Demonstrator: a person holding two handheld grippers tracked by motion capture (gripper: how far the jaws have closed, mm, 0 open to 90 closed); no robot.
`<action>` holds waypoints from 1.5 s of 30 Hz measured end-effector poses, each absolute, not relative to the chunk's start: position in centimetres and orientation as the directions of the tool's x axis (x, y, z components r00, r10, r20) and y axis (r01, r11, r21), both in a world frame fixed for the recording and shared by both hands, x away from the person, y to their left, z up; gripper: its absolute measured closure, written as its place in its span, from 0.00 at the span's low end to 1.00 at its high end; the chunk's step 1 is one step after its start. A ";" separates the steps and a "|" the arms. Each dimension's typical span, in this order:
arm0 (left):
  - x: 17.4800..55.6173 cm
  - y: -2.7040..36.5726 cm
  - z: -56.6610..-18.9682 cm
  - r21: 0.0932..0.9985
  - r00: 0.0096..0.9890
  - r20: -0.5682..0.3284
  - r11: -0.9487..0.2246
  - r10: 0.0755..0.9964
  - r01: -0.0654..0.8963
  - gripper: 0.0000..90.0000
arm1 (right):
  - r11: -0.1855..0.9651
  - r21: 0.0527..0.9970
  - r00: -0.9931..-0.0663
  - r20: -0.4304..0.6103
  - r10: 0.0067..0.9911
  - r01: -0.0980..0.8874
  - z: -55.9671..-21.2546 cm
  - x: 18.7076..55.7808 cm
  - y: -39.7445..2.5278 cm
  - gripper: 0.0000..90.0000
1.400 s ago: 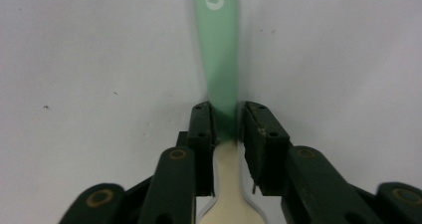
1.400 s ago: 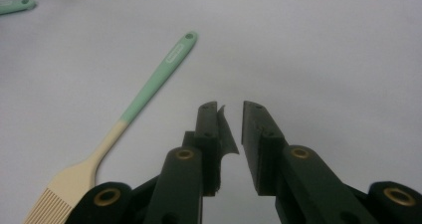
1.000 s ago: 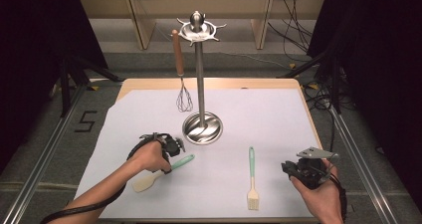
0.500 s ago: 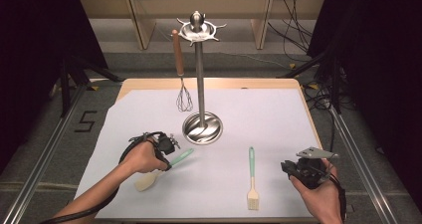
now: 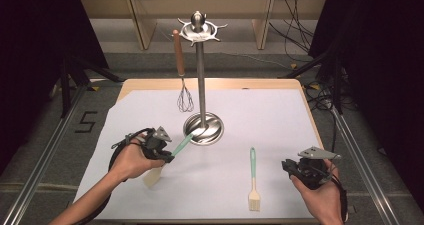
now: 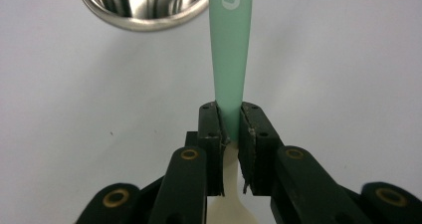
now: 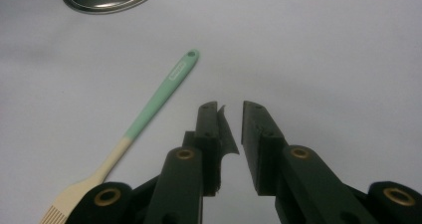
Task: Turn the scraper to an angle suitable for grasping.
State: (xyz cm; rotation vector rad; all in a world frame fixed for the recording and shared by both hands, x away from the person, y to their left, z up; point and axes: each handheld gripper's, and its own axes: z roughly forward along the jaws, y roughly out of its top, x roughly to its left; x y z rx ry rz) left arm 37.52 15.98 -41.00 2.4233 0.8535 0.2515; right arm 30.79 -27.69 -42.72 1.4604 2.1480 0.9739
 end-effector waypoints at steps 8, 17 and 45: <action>37.0 16.5 -40.7 0.686 0.755 -0.017 -0.542 0.656 0.486 0.89 | 0.227 0.728 -0.403 0.074 0.912 0.647 -42.5 30.8 -27.7 0.87; 36.8 16.6 -40.5 0.761 0.744 -0.024 -0.470 0.667 0.446 0.89 | 0.212 0.735 -0.398 0.085 0.914 0.644 -42.2 30.8 -27.2 0.87; 36.6 15.8 -39.2 0.852 0.738 -0.044 -0.360 0.673 0.380 0.89 | 0.208 0.809 -0.456 0.082 0.886 0.550 -41.6 32.3 -25.6 0.71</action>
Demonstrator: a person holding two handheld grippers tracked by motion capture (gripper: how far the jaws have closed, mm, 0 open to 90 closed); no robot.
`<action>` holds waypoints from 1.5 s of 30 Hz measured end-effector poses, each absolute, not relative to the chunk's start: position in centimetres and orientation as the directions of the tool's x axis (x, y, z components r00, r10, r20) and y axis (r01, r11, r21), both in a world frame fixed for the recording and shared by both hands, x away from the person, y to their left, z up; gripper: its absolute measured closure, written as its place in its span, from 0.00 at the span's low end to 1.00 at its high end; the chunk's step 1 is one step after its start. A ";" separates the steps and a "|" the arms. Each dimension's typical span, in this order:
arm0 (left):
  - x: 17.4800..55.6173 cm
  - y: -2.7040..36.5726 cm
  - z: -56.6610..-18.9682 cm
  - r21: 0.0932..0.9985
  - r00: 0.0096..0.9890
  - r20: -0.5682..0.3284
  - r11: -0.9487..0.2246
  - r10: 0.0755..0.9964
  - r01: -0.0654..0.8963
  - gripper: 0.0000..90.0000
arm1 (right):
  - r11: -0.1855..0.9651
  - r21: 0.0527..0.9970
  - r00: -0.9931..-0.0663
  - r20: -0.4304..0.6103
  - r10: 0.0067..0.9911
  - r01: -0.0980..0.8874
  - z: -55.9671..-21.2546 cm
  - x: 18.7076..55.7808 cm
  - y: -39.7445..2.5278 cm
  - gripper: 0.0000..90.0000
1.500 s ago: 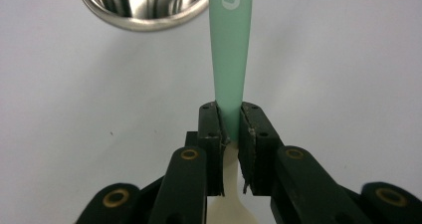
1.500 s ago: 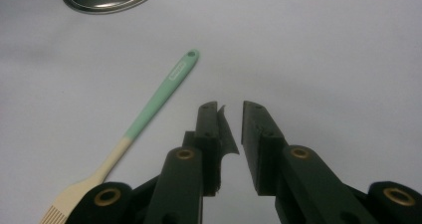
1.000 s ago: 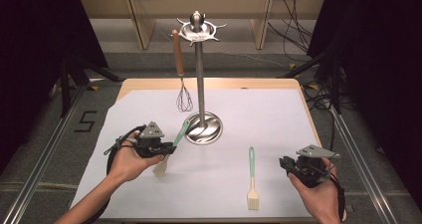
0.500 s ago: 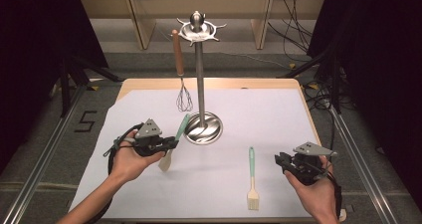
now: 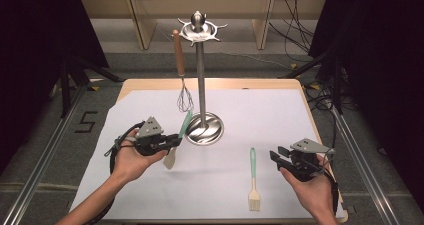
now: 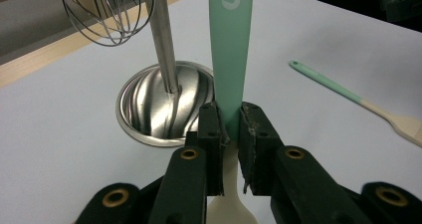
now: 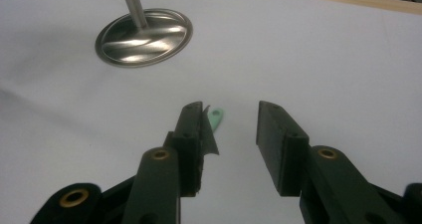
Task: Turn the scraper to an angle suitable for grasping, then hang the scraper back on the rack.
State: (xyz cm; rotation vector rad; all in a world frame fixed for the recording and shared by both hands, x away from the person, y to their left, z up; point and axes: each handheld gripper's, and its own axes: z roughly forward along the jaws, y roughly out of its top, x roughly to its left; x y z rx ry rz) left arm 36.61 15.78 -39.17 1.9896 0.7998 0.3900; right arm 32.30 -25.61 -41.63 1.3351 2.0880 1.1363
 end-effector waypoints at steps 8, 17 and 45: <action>36.4 14.7 -38.7 0.871 0.754 -0.044 -0.344 0.656 0.351 0.89 | 0.174 0.812 -0.430 0.102 0.897 0.557 -41.2 31.7 -25.8 0.72; 36.0 13.7 -38.3 0.885 0.757 -0.043 -0.327 0.651 0.331 0.89 | 0.172 0.846 -0.456 0.092 0.885 0.504 -40.9 31.7 -25.2 0.75; 35.6 10.6 -37.3 0.908 0.791 -0.003 -0.329 0.611 0.258 0.89 | 0.172 0.881 -0.561 0.121 0.819 0.441 -36.9 32.6 -20.0 0.75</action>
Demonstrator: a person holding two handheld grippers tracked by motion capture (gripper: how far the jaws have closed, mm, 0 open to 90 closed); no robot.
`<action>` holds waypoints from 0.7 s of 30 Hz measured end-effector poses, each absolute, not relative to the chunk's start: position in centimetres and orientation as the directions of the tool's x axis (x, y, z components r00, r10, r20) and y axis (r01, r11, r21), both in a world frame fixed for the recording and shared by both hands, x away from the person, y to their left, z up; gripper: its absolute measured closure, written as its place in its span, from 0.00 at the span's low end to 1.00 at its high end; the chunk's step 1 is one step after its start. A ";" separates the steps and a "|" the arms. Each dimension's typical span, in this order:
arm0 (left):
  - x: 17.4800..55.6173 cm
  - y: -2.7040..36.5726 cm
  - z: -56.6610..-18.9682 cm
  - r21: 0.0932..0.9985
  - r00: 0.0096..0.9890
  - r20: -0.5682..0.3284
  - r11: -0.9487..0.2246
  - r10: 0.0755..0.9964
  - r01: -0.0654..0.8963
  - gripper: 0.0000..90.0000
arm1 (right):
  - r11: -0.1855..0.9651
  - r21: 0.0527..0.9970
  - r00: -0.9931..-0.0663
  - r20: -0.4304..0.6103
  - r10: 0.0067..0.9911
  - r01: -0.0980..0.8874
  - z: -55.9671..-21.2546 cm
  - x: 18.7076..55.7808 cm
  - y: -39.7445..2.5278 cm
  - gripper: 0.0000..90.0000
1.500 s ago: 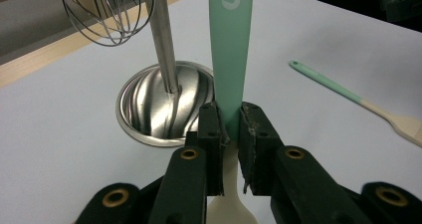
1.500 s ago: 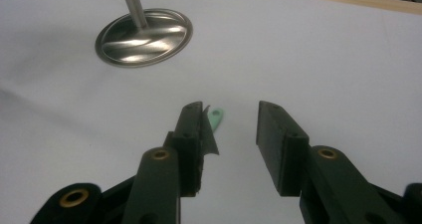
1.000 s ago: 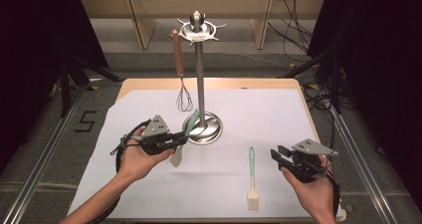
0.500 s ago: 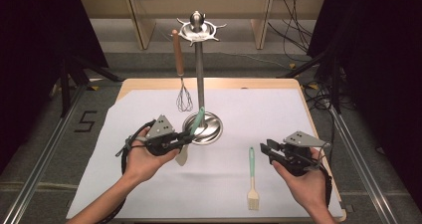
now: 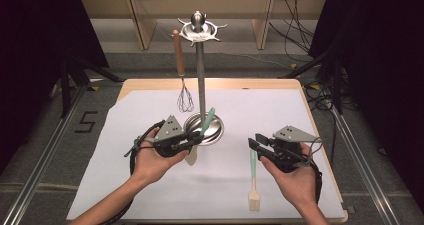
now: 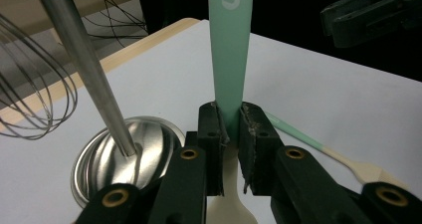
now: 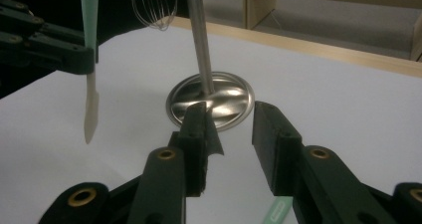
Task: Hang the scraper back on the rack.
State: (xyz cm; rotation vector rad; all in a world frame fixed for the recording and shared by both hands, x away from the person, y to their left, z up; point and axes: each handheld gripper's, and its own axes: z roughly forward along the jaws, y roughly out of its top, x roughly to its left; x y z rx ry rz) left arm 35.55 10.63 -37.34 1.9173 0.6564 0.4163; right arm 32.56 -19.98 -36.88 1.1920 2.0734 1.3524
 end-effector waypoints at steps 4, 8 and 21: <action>35.5 10.2 -37.1 0.911 0.790 -0.006 -0.323 0.613 0.258 0.89 | 0.151 0.891 -0.569 0.136 0.811 0.427 -36.2 32.9 -19.6 0.74; 35.7 9.9 -37.1 0.910 0.792 -0.001 -0.328 0.611 0.254 0.89 | 0.109 0.897 -0.560 0.168 0.811 0.427 -35.5 33.0 -19.1 0.73; 35.9 8.7 -37.7 0.903 0.796 -0.004 -0.339 0.605 0.262 0.89 | 0.124 0.909 -0.617 0.165 0.770 0.398 -34.3 33.7 -16.5 0.72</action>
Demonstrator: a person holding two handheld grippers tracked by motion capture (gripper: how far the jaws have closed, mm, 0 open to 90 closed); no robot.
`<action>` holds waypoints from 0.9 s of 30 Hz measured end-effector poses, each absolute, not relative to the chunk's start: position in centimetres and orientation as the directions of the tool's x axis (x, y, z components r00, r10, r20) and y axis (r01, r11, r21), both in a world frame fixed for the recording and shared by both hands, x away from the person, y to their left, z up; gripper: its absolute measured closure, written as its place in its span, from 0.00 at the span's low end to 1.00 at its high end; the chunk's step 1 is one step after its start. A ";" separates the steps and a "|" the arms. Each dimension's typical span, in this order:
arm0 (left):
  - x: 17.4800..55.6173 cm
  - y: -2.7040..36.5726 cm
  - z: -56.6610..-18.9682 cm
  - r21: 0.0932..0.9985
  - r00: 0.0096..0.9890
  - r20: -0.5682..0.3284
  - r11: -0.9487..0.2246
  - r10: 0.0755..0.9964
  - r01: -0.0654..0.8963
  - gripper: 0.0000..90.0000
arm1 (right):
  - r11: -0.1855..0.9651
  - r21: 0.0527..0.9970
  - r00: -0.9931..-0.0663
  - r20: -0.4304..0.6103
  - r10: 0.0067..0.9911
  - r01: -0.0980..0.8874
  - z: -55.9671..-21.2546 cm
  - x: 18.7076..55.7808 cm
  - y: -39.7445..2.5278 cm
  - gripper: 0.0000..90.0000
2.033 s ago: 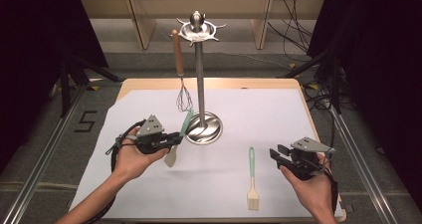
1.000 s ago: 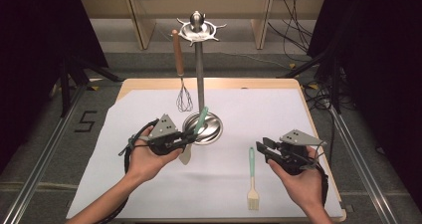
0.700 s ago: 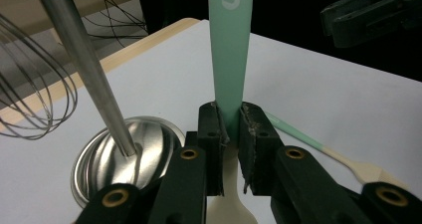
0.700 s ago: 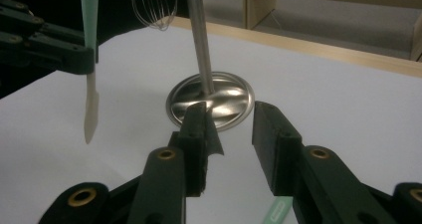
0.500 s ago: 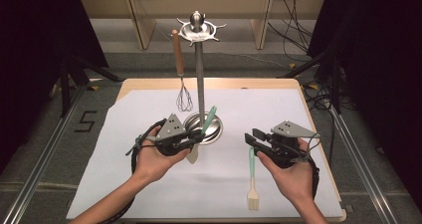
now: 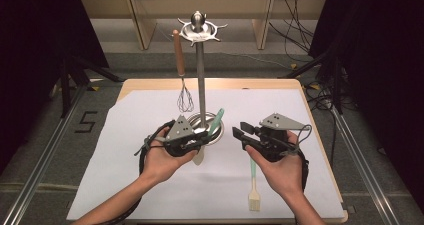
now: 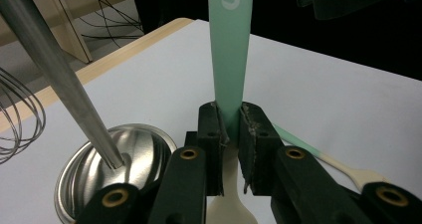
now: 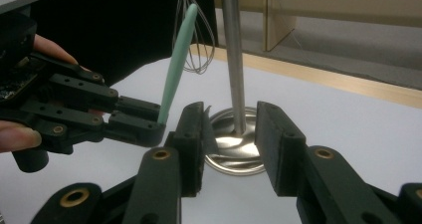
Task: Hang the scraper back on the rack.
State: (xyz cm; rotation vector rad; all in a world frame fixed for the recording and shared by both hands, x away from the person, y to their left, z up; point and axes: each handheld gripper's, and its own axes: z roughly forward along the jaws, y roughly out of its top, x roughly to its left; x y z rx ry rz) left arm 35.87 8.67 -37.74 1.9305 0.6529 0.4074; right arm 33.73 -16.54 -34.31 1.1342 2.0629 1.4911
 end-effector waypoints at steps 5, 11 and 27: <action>35.9 8.6 -37.7 0.903 0.798 0.000 -0.343 0.602 0.259 0.89 | 0.120 0.907 -0.619 0.174 0.766 0.403 -34.3 33.9 -16.3 0.72; 35.9 8.3 -37.8 0.905 0.804 -0.002 -0.340 0.594 0.253 0.89 | 0.130 0.916 -0.634 0.155 0.758 0.380 -34.1 34.0 -16.1 0.72; 35.7 8.0 -37.9 0.902 0.805 0.008 -0.351 0.593 0.250 0.88 | 0.122 0.928 -0.655 0.151 0.740 0.353 -33.2 34.4 -14.8 0.71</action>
